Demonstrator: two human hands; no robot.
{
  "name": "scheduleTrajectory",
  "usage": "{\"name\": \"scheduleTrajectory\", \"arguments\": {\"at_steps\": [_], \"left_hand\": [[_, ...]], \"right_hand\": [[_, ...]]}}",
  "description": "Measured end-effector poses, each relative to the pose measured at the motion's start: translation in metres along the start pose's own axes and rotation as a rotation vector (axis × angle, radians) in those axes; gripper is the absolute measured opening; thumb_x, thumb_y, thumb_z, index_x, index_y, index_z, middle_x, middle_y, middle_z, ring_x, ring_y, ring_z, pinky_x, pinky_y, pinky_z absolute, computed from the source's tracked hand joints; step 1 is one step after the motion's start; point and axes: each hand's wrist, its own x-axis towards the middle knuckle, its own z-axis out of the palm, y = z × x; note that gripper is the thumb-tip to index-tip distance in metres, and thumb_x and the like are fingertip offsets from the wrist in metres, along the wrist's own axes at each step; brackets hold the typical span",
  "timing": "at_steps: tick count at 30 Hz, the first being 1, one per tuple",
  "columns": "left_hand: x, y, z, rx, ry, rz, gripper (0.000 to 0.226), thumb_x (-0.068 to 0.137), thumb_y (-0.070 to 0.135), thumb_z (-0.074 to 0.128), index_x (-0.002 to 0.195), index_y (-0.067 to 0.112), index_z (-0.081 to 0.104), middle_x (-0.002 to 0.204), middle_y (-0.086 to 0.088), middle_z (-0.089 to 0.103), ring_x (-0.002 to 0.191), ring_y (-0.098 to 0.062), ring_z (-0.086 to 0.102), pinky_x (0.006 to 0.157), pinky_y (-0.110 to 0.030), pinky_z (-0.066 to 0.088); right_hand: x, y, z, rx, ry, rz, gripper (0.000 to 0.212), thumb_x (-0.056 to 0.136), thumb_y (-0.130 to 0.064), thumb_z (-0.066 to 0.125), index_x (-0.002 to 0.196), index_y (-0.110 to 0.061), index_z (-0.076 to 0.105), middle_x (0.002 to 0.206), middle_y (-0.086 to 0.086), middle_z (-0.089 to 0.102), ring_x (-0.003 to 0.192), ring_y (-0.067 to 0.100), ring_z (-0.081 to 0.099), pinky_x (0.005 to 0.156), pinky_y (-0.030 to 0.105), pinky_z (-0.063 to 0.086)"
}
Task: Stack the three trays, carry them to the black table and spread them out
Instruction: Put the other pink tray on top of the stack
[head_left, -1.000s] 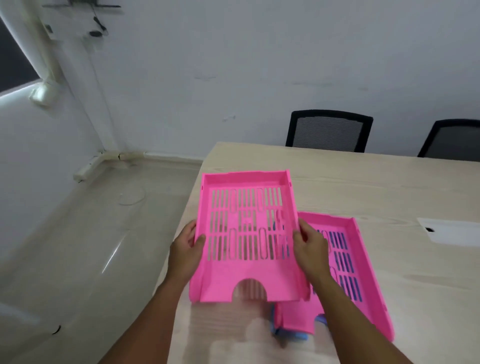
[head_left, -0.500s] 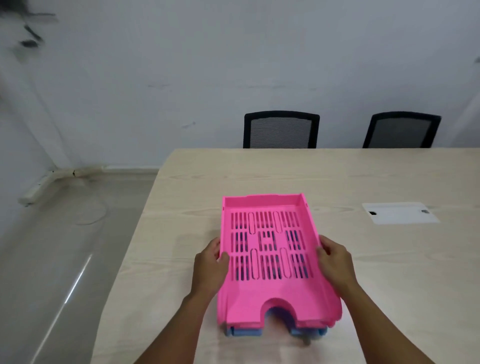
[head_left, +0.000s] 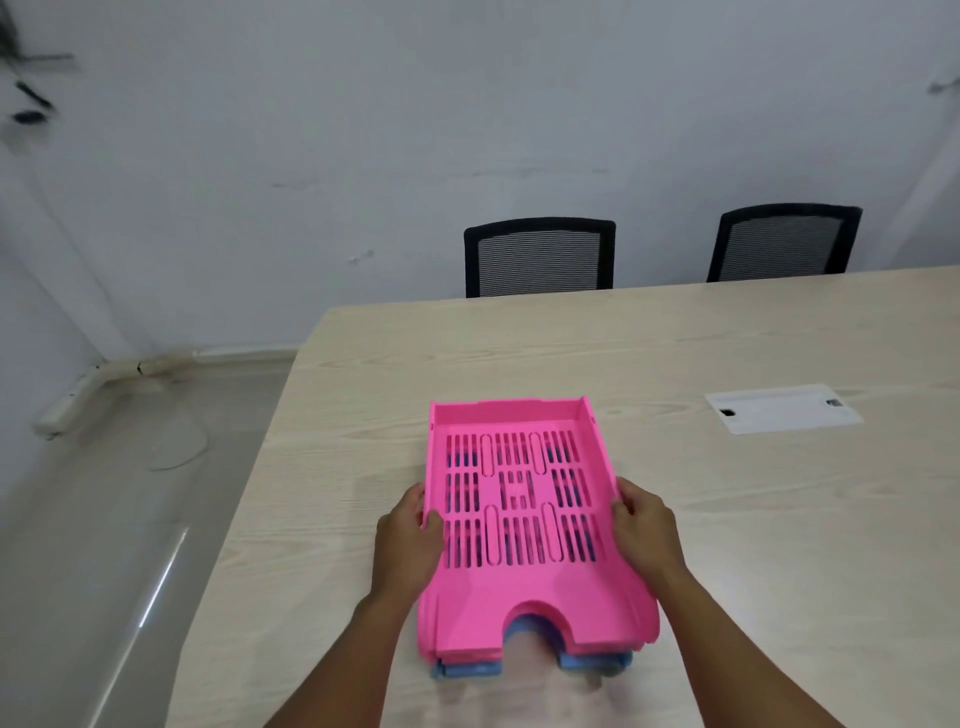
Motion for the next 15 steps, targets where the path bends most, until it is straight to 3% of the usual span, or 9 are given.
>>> {"name": "scheduleTrajectory", "arguments": {"at_steps": [3, 7, 10, 13, 15], "left_hand": [[0.0, 0.001, 0.003, 0.004, 0.005, 0.013, 0.037, 0.095, 0.004, 0.048, 0.126, 0.021, 0.062, 0.086, 0.027, 0.065, 0.074, 0.011, 0.067, 0.056, -0.007, 0.052], [-0.003, -0.003, 0.008, 0.005, -0.011, -0.007, 0.038, 0.096, 0.005, 0.048, 0.127, 0.022, 0.061, 0.09, 0.025, 0.067, 0.077, 0.008, 0.068, 0.064, -0.013, 0.056], [-0.007, -0.005, 0.01, -0.011, -0.008, -0.013, 0.039, 0.096, 0.005, 0.047, 0.125, 0.027, 0.061, 0.098, 0.018, 0.071, 0.081, 0.009, 0.068, 0.071, -0.018, 0.058], [-0.004, -0.004, 0.009, -0.014, 0.014, -0.002, 0.038, 0.096, 0.006, 0.049, 0.125, 0.026, 0.062, 0.095, 0.025, 0.068, 0.083, 0.009, 0.068, 0.08, -0.028, 0.06], [-0.002, -0.003, 0.008, -0.01, 0.025, -0.001, 0.039, 0.095, 0.006, 0.049, 0.129, 0.023, 0.061, 0.095, 0.027, 0.066, 0.085, 0.012, 0.066, 0.086, -0.032, 0.059]], "right_hand": [[0.006, 0.002, -0.004, -0.011, 0.016, -0.012, 0.032, 0.1, -0.005, 0.04, 0.104, -0.013, 0.071, 0.085, 0.006, 0.073, 0.073, 0.018, 0.067, 0.059, 0.022, 0.048], [0.006, 0.008, -0.005, 0.0, 0.037, -0.001, 0.033, 0.1, -0.005, 0.041, 0.108, -0.015, 0.071, 0.086, 0.006, 0.074, 0.075, 0.02, 0.068, 0.06, 0.023, 0.049], [0.004, 0.01, -0.002, 0.006, 0.041, -0.014, 0.034, 0.1, -0.007, 0.041, 0.111, -0.019, 0.07, 0.086, 0.002, 0.074, 0.074, 0.012, 0.067, 0.057, 0.018, 0.046], [0.006, 0.01, -0.003, -0.002, 0.047, -0.01, 0.031, 0.1, -0.005, 0.041, 0.107, -0.013, 0.07, 0.086, 0.006, 0.073, 0.074, 0.016, 0.067, 0.061, 0.024, 0.053], [0.008, 0.009, -0.003, -0.009, 0.045, -0.011, 0.031, 0.099, -0.004, 0.041, 0.108, -0.013, 0.07, 0.086, 0.005, 0.073, 0.072, 0.01, 0.064, 0.058, 0.019, 0.047]]}}
